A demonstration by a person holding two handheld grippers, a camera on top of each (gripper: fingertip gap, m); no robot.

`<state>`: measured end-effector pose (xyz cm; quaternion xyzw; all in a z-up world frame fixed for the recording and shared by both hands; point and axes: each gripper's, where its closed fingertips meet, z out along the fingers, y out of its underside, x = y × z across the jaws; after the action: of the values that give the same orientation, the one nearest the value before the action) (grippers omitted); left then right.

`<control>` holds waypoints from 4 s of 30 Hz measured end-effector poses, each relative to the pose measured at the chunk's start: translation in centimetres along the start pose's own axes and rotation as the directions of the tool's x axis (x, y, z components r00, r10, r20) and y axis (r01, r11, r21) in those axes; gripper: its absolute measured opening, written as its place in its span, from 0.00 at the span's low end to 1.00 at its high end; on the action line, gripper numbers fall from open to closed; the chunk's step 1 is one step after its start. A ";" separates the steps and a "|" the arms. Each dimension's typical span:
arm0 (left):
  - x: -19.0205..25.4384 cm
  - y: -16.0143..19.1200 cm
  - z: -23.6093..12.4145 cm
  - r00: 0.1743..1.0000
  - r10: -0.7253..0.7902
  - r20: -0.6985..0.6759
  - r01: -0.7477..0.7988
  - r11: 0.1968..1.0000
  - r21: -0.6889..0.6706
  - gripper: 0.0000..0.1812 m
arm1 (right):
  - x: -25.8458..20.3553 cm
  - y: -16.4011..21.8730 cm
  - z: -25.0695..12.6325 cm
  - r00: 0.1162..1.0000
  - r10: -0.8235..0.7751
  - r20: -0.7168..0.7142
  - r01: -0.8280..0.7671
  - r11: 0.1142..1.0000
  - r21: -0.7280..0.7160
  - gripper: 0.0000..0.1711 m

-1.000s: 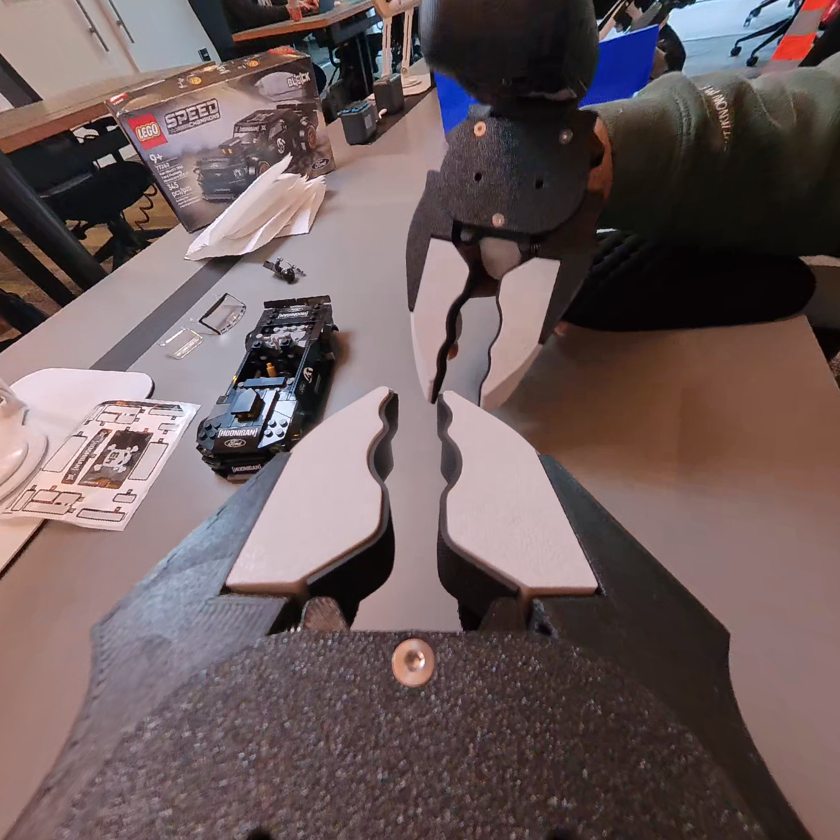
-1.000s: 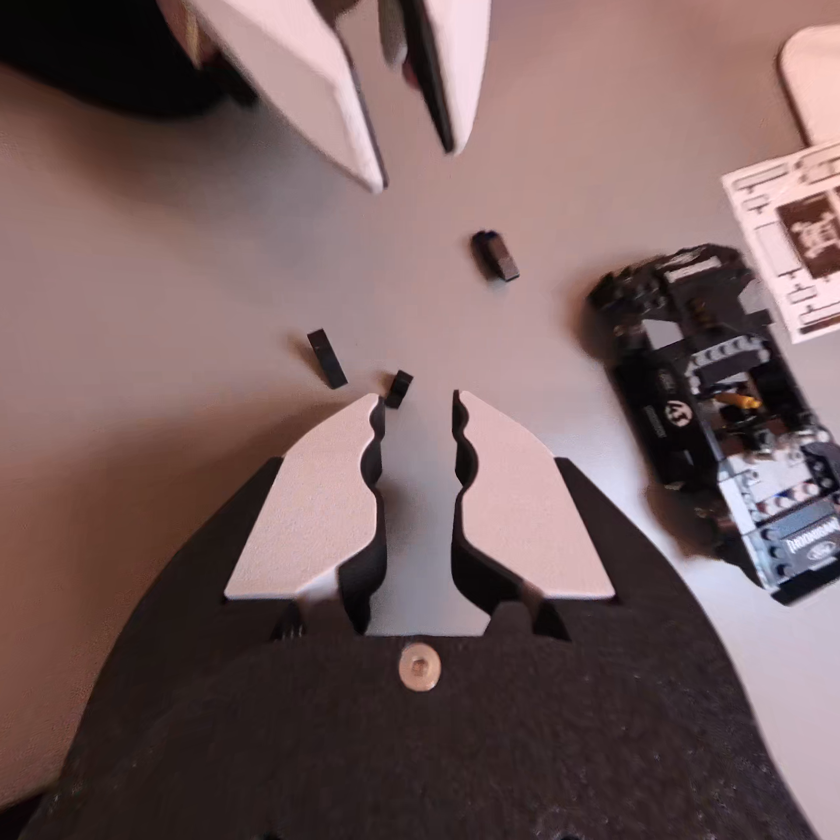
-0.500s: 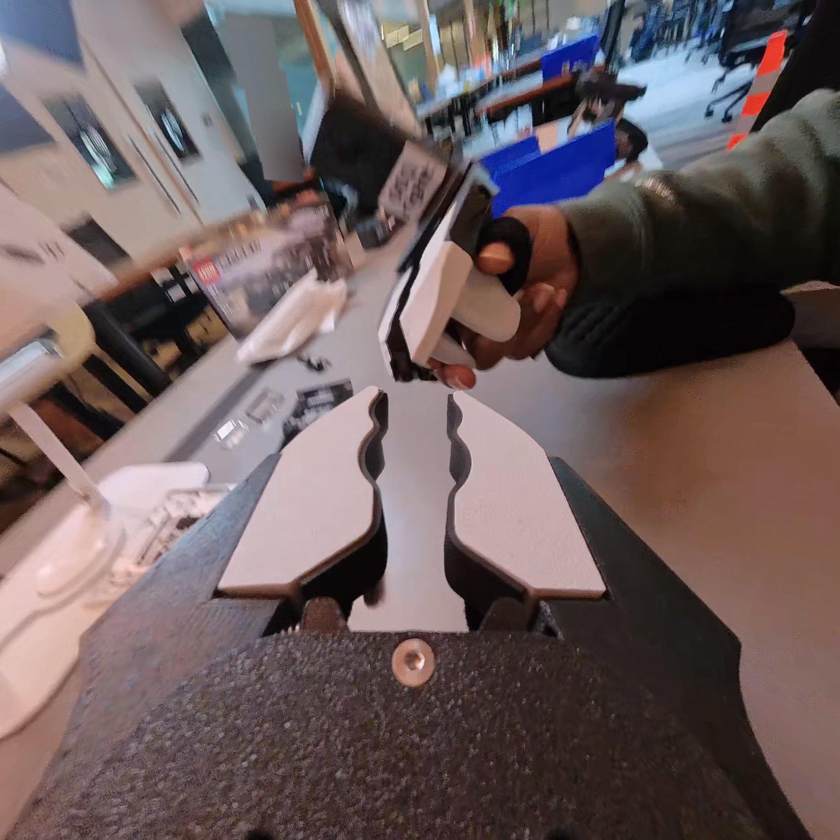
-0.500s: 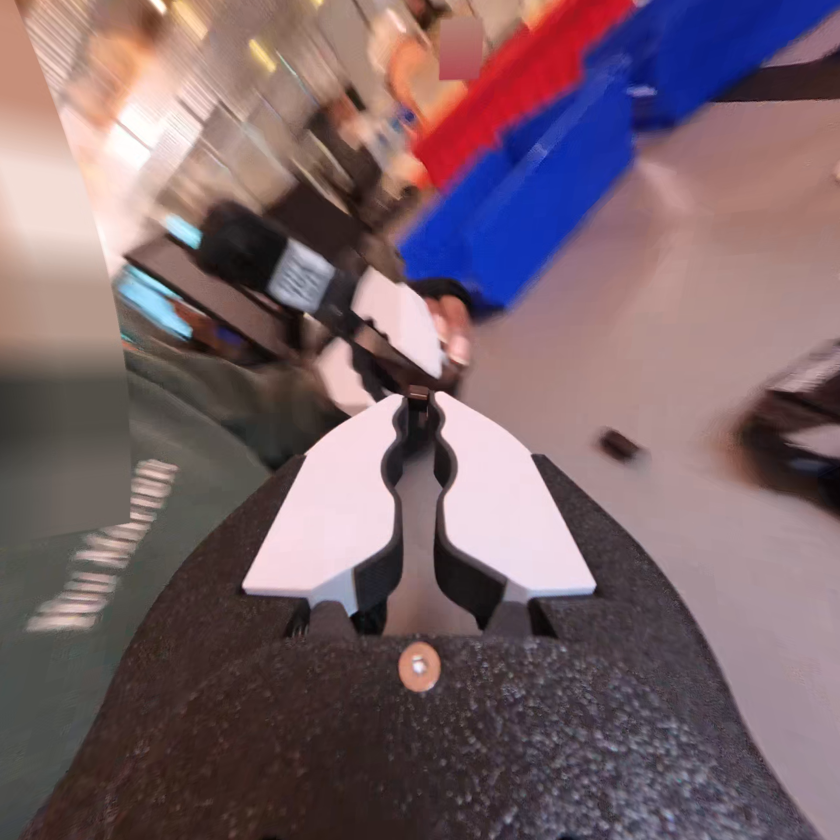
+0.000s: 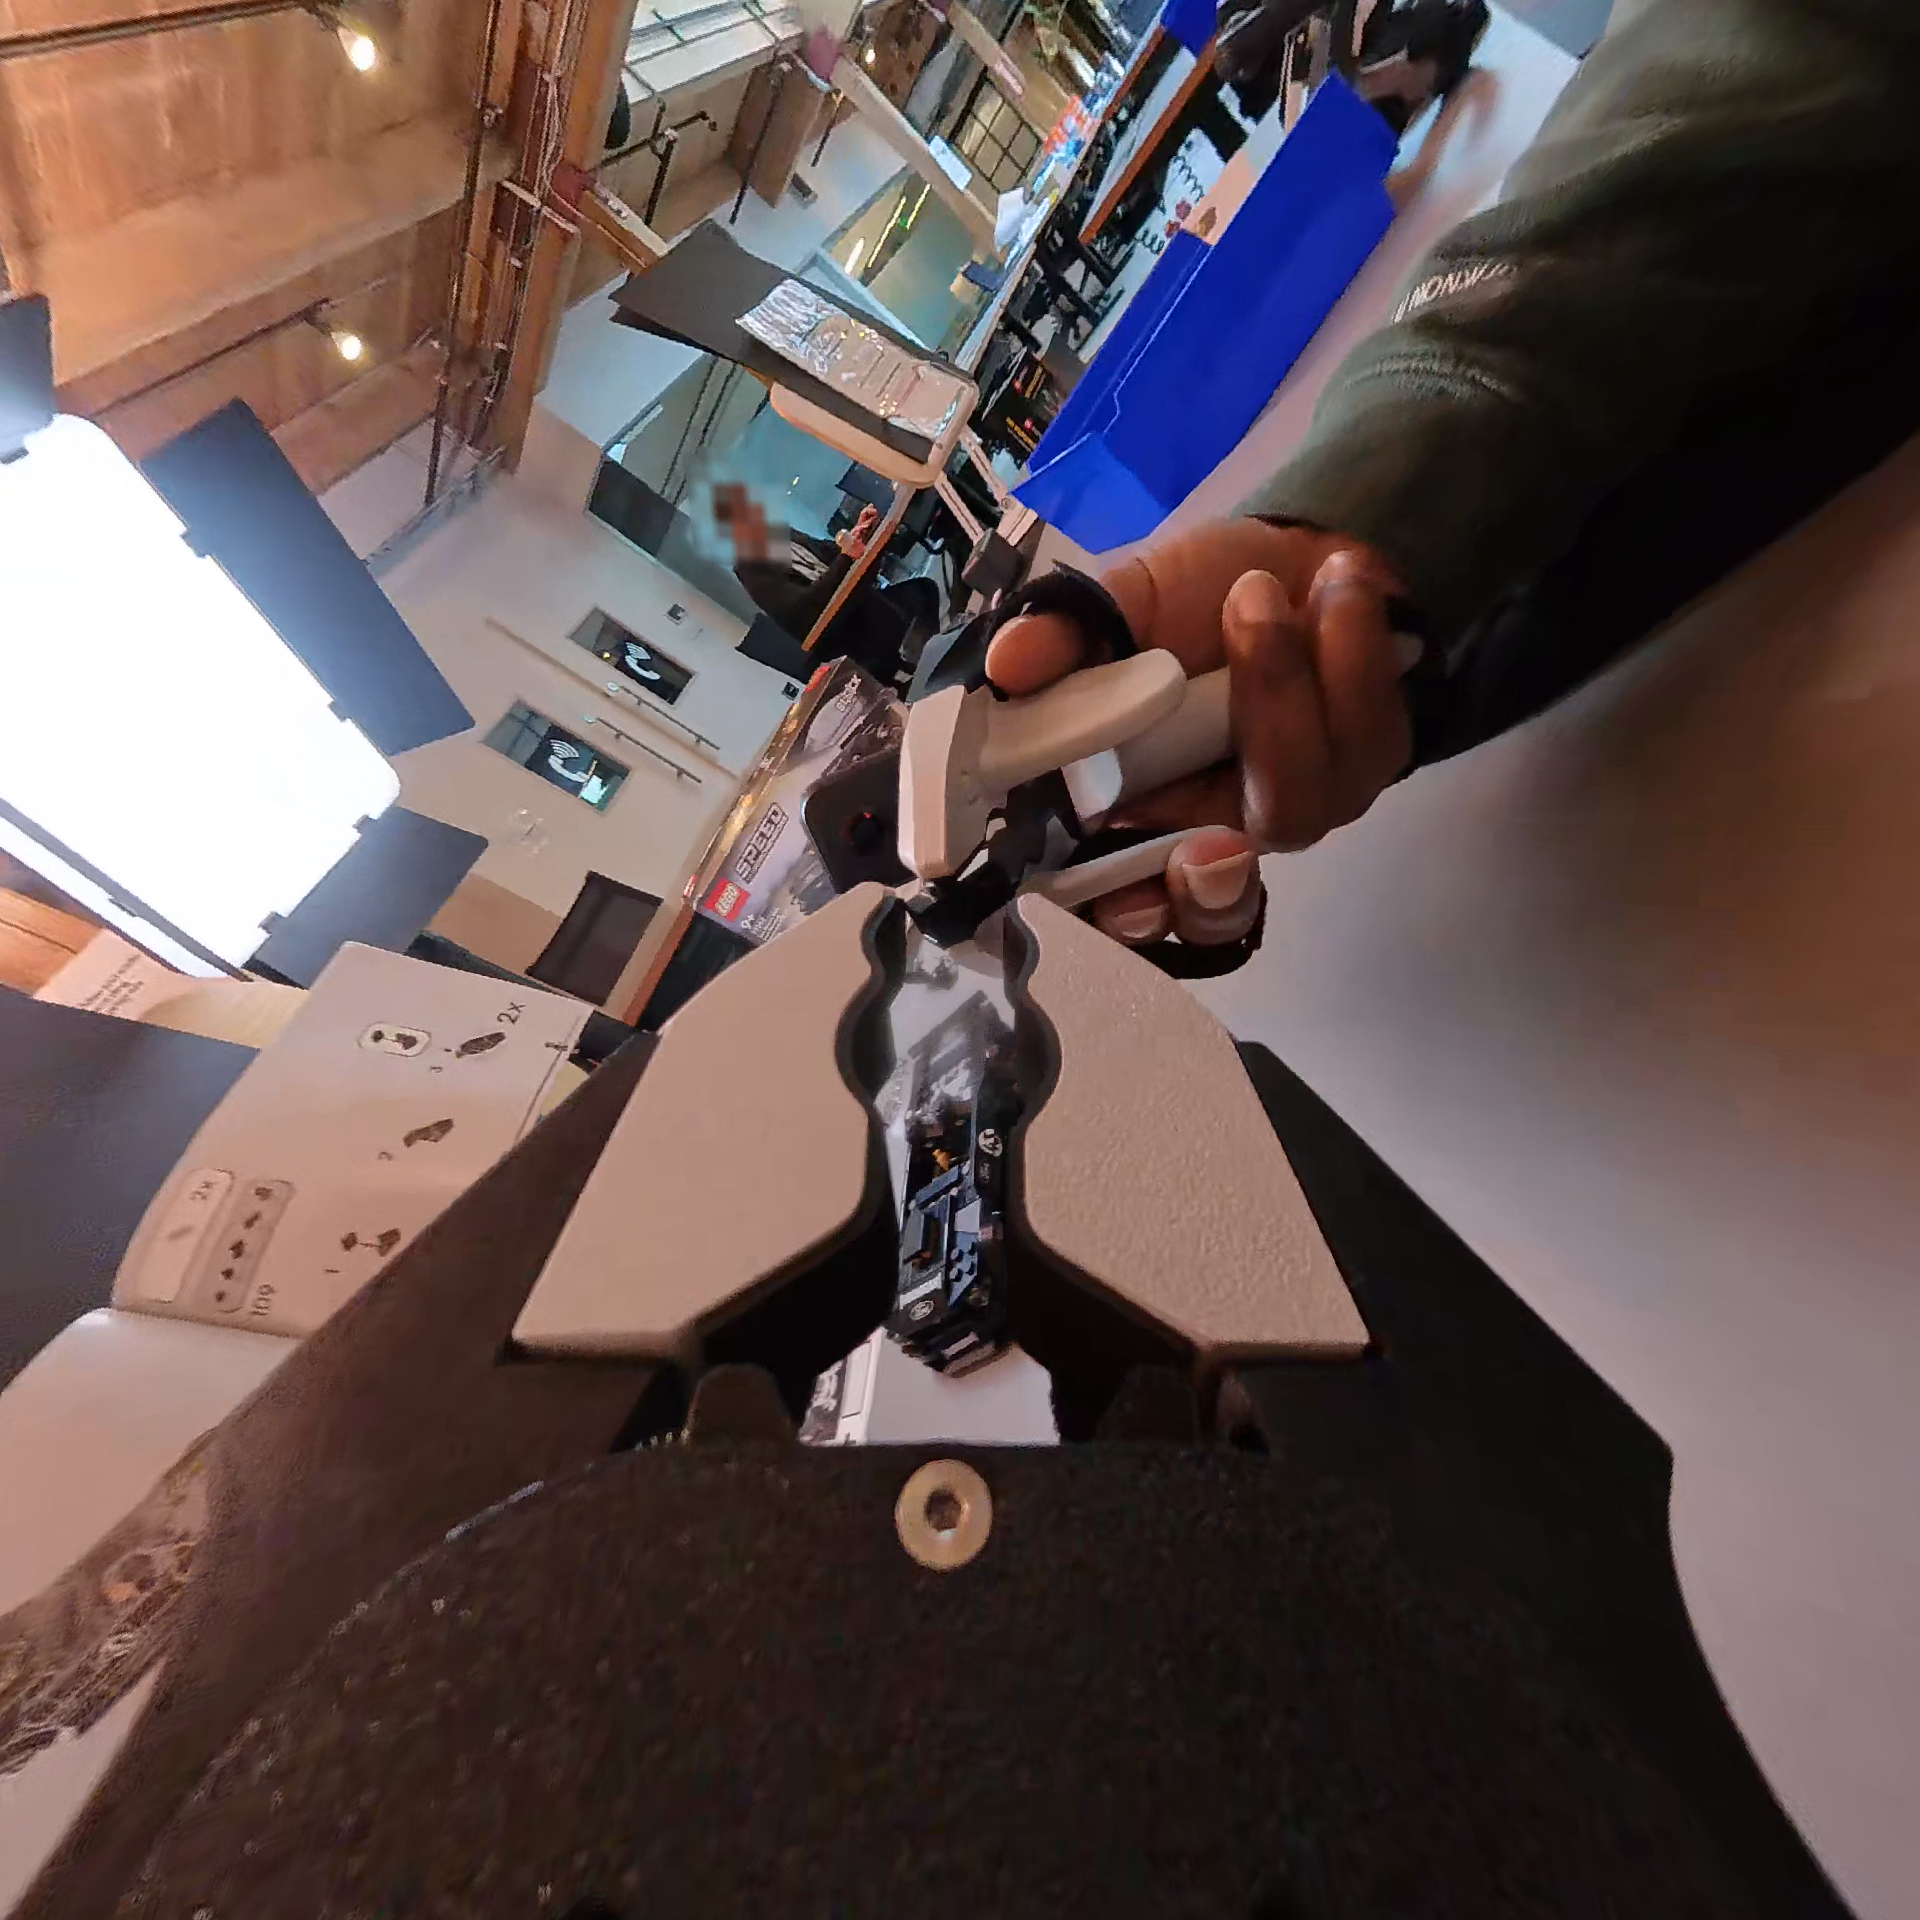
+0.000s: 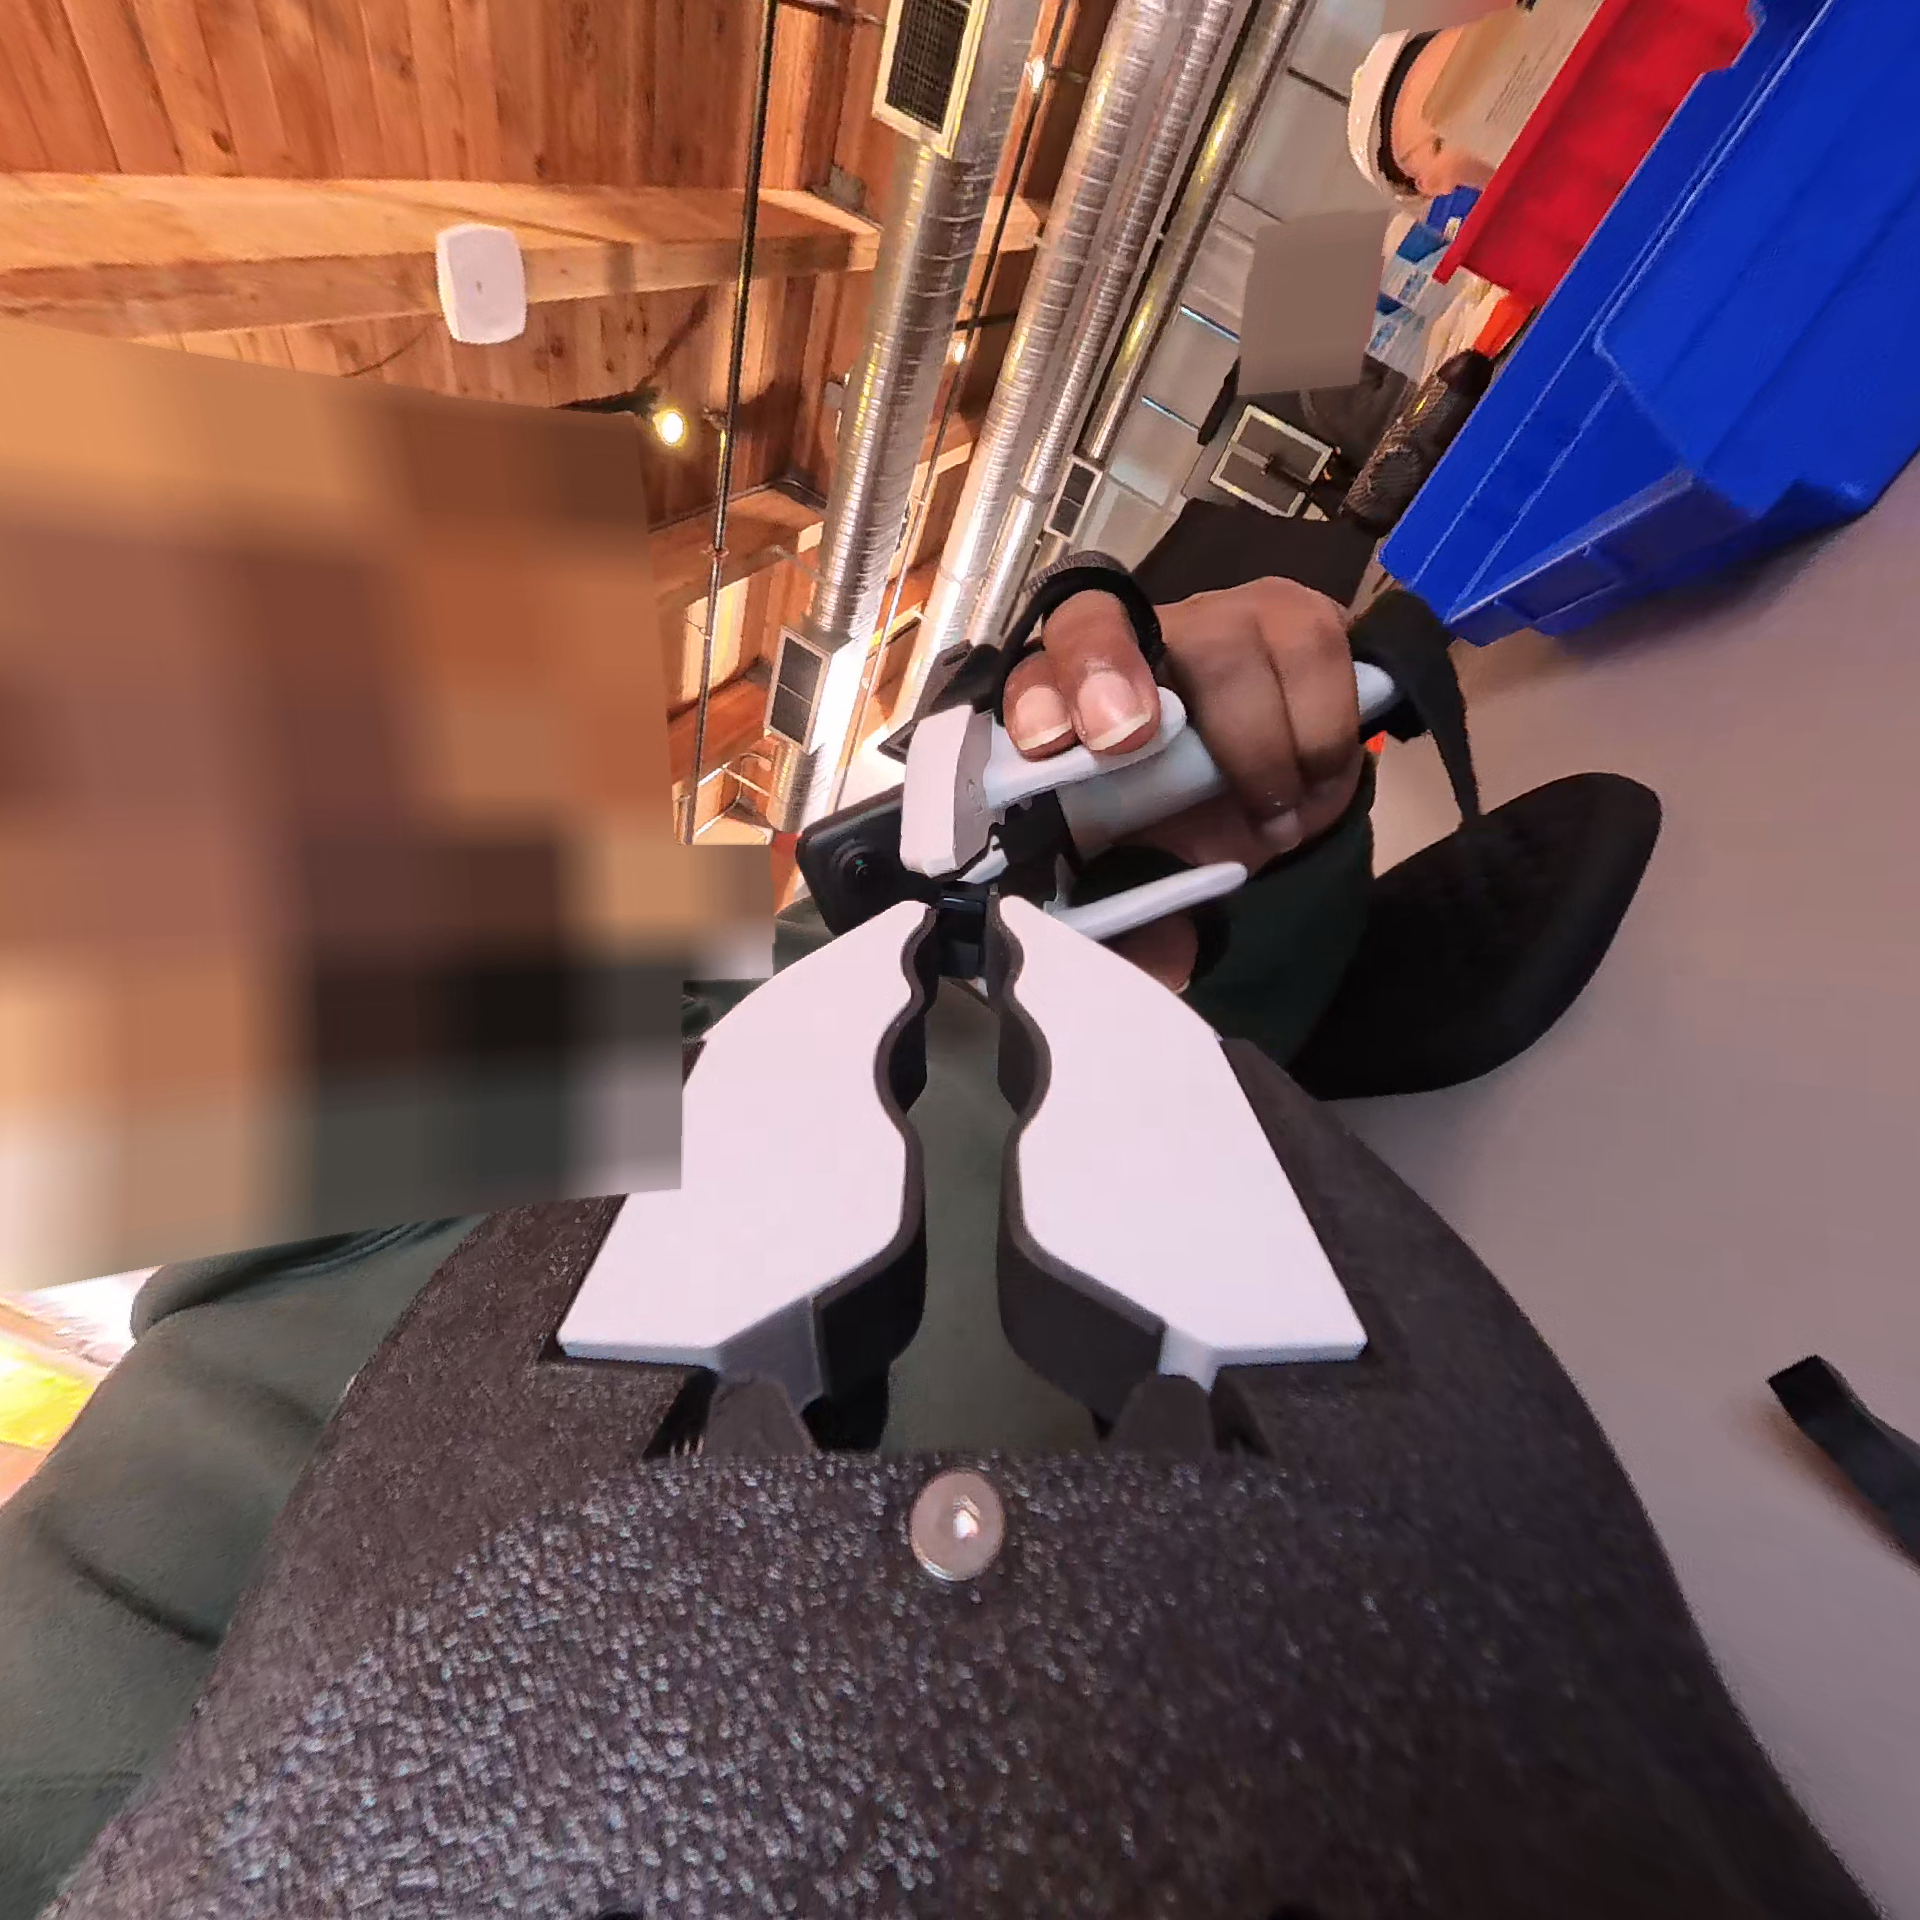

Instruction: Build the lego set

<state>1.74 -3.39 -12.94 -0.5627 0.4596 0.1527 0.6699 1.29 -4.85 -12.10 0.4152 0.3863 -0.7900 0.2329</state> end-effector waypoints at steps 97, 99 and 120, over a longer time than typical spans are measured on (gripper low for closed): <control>-1.9 5.2 2.0 0.833 -0.520 0.190 0.545 0.830 -0.119 0.04 | 3.2 -4.7 -3.0 0.346 -0.598 -0.722 0.792 0.599 -0.117 0.05; -1.9 5.0 1.9 0.808 -0.568 0.155 0.585 0.806 -0.094 0.04 | 2.9 -4.5 -2.9 0.344 -0.617 -0.707 0.795 0.592 -0.130 0.05; 2.5 -1.7 -1.5 -0.228 -0.611 -0.758 0.948 0.037 -0.315 0.04 | -0.4 2.4 -0.7 0.269 -0.948 -0.171 0.838 0.318 -0.443 0.10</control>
<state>3.62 -6.03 -13.74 -0.5636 0.2064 -0.6823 0.4174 3.47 -5.71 -13.03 0.2375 0.6925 -0.6163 -0.2901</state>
